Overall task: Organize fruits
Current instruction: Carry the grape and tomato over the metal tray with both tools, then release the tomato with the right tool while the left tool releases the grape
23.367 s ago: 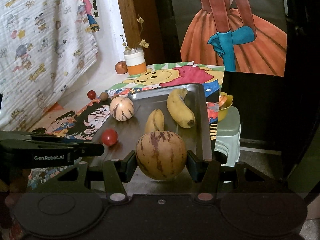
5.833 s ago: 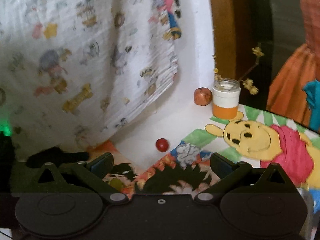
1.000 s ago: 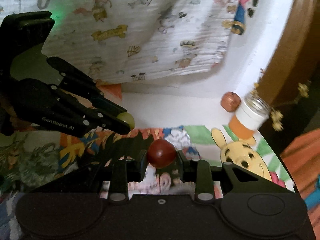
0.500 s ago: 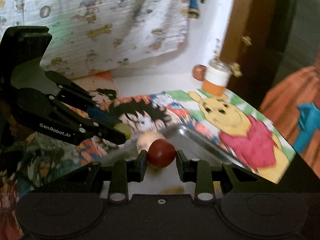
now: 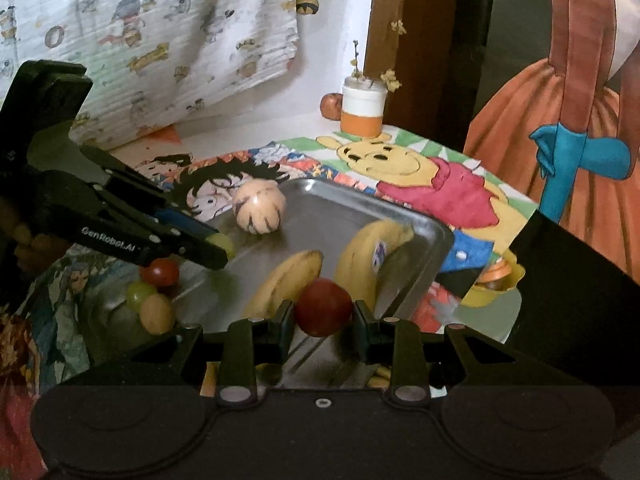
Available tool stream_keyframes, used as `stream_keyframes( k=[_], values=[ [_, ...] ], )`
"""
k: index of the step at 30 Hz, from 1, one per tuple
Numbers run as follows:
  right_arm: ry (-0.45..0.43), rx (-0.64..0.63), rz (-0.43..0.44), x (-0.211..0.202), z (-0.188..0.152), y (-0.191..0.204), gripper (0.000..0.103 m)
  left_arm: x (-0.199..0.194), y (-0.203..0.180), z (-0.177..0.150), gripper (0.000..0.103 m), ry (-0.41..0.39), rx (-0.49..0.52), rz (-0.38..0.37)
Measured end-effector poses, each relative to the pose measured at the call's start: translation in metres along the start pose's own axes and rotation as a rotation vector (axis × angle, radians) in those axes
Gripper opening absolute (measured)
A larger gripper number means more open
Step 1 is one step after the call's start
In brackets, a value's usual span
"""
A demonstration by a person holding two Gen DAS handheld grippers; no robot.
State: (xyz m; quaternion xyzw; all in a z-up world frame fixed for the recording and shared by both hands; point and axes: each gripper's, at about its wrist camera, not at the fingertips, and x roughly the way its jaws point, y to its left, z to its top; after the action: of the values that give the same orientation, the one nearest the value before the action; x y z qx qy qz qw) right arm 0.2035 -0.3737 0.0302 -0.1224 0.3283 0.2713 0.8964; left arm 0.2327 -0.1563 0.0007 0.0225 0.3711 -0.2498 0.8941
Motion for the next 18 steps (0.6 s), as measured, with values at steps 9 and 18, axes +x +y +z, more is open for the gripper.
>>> stream_keyframes(
  k=[9,18],
  values=[
    [-0.008,0.035,0.006,0.0038,-0.0051,0.0012,0.032,0.005,-0.0006,-0.0027,0.028,0.031,-0.014,0.014],
    [-0.025,0.071,-0.001,0.0024,-0.0076,0.0006,0.034,0.0054,-0.0008,-0.0026,0.029,0.037,-0.025,0.016]
  ],
)
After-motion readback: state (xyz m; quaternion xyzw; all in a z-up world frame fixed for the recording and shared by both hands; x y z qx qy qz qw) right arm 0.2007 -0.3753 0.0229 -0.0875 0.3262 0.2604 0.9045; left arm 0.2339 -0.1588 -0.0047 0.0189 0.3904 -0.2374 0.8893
